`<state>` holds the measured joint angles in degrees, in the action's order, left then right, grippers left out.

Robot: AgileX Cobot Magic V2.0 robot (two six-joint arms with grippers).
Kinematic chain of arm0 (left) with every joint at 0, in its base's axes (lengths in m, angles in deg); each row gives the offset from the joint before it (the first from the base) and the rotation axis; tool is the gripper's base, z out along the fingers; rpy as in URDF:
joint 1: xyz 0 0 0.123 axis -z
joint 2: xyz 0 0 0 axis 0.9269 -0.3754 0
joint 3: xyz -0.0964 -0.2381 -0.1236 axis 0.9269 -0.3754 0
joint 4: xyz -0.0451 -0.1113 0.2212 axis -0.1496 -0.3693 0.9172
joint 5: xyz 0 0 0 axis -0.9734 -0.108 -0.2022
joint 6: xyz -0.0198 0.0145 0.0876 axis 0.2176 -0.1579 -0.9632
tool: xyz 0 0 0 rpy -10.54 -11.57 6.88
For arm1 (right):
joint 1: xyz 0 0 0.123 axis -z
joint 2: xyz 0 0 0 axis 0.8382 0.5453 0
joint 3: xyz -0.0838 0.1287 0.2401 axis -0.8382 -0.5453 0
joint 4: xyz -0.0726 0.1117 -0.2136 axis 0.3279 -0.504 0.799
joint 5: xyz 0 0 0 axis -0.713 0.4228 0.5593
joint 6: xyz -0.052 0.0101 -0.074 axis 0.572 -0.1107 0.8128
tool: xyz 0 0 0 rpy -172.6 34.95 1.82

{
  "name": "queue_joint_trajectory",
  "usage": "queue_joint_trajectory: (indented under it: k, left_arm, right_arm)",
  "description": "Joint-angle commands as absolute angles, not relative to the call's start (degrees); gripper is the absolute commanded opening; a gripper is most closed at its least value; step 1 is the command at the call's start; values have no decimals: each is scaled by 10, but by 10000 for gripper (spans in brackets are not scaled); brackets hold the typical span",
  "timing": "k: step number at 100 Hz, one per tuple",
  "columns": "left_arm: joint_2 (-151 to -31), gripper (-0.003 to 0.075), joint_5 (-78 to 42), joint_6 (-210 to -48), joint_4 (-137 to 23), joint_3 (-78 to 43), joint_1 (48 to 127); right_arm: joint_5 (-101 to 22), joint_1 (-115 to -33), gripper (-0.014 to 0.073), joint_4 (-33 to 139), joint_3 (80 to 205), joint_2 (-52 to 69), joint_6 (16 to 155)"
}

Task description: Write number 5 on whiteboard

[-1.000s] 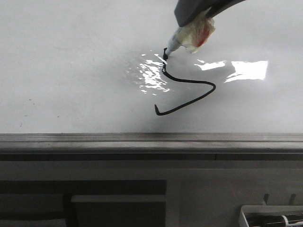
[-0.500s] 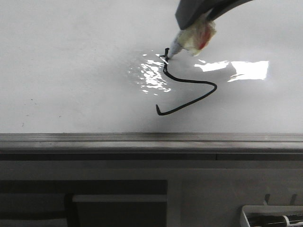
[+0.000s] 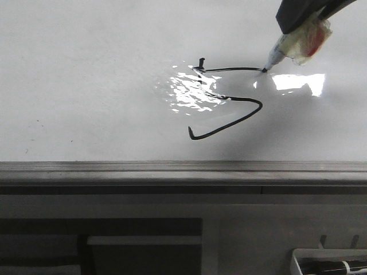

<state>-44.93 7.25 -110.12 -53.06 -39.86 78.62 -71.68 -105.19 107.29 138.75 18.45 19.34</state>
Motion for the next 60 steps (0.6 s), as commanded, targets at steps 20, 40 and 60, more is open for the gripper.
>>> queue_joint_trajectory:
  k: [20,40,60]
  left_arm:
    - [-456,48,28,-1095,-549,-384,785]
    - [-475,60,33,-1145,-552,-384,786]
    - [-539,334,99,-1330,-699,-384,823]
  right_arm:
    - [-617,-1107,-40,1106,1408,99,213]
    - [-605,-1191,-42,1106,1409,59,289]
    - [-600,-1235,-47,1099,1379,59,363]
